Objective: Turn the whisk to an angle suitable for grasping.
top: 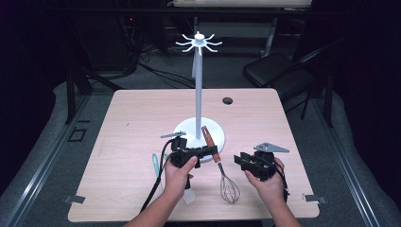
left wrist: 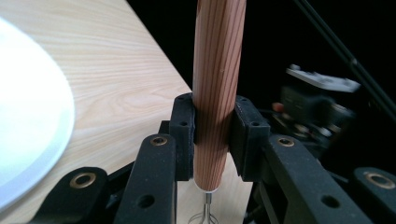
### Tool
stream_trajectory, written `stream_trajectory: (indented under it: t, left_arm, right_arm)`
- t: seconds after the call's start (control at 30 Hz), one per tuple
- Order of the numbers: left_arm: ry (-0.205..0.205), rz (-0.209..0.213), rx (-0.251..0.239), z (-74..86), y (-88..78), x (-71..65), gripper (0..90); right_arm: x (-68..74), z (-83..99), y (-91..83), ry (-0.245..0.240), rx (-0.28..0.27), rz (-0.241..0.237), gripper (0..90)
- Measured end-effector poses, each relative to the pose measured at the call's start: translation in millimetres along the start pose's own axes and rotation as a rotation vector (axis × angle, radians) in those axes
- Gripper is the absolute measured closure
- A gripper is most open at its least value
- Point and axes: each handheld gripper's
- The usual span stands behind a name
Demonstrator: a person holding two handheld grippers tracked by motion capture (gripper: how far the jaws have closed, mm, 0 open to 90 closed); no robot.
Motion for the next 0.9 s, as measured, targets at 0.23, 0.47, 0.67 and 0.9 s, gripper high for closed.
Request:
stream_trajectory:
  t: [0.23, 0.47, 0.67, 0.9]
  left_arm:
    - [0.143, 0.031, 0.032, -14.6, -15.1, -21.4, 72.8]
    - [0.325, 0.017, 0.090, -34.9, -25.6, -34.9, 72.7]
    - [0.381, 0.019, 0.122, -46.6, -32.8, -38.9, 72.8]
    - [0.407, 0.019, 0.119, -56.6, -39.3, -38.8, 72.7]
  right_arm:
    - [-6.4, 0.8, -1.4, 0.029, -0.005, 0.000, 64.3]
    - [-10.5, 2.1, -1.4, 0.045, -0.006, 0.000, 64.4]
    - [-13.8, 3.4, -1.0, 0.061, -0.010, -0.001, 64.4]
    - [-14.4, 4.0, -1.1, 0.059, -0.011, 0.006, 64.4]
Point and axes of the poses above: each handheld gripper's, and its own axes: y roughly forward along the jaws, z roughly out of its underside, x roughly to its left, and after that the axes turned 15 degrees about -z, right-handed
